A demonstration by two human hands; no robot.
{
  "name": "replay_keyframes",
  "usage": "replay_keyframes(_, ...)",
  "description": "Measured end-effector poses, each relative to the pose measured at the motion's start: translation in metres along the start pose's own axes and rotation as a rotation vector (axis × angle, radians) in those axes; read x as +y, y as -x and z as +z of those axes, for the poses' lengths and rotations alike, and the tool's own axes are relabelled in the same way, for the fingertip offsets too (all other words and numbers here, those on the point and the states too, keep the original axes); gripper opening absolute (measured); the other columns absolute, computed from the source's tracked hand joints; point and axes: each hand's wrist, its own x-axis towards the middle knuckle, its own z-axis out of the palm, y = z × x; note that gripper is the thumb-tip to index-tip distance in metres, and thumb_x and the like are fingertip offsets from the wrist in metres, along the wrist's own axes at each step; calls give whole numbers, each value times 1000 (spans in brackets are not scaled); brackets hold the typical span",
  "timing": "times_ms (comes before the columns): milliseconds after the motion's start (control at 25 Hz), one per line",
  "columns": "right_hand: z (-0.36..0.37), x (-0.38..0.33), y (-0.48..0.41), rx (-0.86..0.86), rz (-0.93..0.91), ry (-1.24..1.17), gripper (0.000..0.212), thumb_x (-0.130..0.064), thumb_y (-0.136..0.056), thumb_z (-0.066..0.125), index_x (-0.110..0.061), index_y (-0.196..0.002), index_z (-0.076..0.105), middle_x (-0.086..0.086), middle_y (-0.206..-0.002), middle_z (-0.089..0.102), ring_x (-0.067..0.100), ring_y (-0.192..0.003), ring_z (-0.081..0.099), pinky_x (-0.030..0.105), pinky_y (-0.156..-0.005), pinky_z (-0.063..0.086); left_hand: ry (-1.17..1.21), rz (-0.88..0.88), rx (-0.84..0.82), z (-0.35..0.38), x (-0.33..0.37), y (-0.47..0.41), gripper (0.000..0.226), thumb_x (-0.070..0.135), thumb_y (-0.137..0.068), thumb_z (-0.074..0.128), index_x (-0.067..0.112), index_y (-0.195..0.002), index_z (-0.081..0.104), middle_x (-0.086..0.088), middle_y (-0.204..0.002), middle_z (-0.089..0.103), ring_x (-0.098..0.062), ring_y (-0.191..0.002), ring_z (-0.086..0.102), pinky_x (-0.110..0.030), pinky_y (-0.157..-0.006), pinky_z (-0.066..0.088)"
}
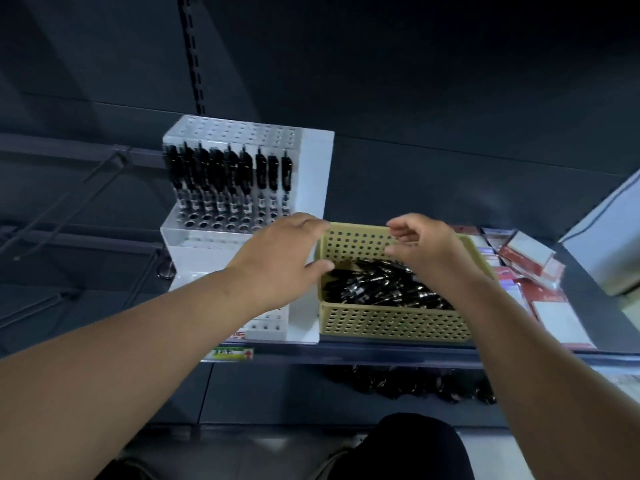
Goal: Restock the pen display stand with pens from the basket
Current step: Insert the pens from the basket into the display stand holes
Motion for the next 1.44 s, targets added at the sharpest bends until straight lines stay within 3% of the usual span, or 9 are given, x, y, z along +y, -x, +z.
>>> replay_keyframes(120, -16, 38, -7, -53, 70, 51, 46, -19, -83, 74, -25, -126, 60, -9, -119, 63, 8, -107, 59, 18, -82, 44, -9, 15, -35, 16, 19, -18, 60, 44, -92, 54, 22, -145, 35, 3, -145, 40, -16, -132, 38, -31, -108, 31)
replay_keyframes(240, -18, 61, -12, -118, 108, 141, 59, -22, -81, 77, -28, -135, 54, -4, -133, 58, 13, -116, 54, 26, -92, 41, -29, 9, -59, 29, 30, -31, 62, 47, -91, 53, 24, -145, 35, 4, -146, 40, -16, -133, 37, -33, -108, 33)
replay_keyframes(440, -8, 79, -19, -346, 170, 234, 89, -23, -80, 78, -27, -153, 26, 2, -158, 29, 24, -141, 33, 39, -109, 25, -38, -6, -91, 43, 35, -42, 62, 49, -91, 51, 24, -145, 35, 4, -149, 38, -14, -136, 34, -33, -108, 31)
replay_keyframes(600, 3, 95, -33, -454, 199, 195, 114, -22, -71, 84, -29, -156, 7, 7, -162, 15, 32, -145, 23, 50, -115, 22, -45, -30, -107, 49, 32, -45, 62, 49, -91, 52, 24, -145, 35, 3, -148, 39, -15, -135, 35, -33, -108, 31)
replay_keyframes(760, 7, 97, -42, -511, 198, 308, 104, -33, -72, 84, -29, -154, 21, 5, -161, 12, 33, -144, 24, 52, -113, 24, -37, -45, -140, 55, 29, -45, 61, 50, -91, 51, 25, -145, 35, 2, -147, 39, -15, -134, 36, -35, -108, 33)
replay_keyframes(920, 8, 96, -48, -557, 215, 340, 83, -35, -71, 84, -30, -142, 41, 0, -153, 28, 28, -137, 34, 47, -106, 33, -23, -56, -152, 55, 29, -43, 59, 50, -91, 51, 27, -144, 37, 3, -147, 38, -14, -135, 35, -34, -108, 33)
replay_keyframes(1040, 9, 96, -50, -598, 225, 320, 79, -32, -71, 84, -33, -138, 42, 2, -149, 41, 27, -131, 43, 44, -102, 39, -11, -55, -144, 53, 27, -42, 57, 50, -91, 51, 27, -142, 39, 5, -146, 39, -13, -134, 37, -35, -108, 34)
replay_keyframes(1280, 12, 86, -49, -638, 196, 439, 74, -31, -78, 79, -34, -141, 41, 6, -156, 29, 31, -139, 32, 47, -107, 35, 7, -55, -157, 48, 26, -36, 54, 48, -91, 52, 26, -139, 44, 6, -143, 42, -12, -131, 39, -33, -107, 34)
replay_keyframes(1440, 14, 84, -48, -668, 223, 416, 77, -28, -77, 80, -31, -142, 38, 4, -150, 39, 27, -131, 43, 42, -102, 39, 9, -69, -160, 41, 23, -31, 53, 49, -91, 51, 26, -139, 44, 6, -143, 42, -13, -130, 40, -33, -106, 35)
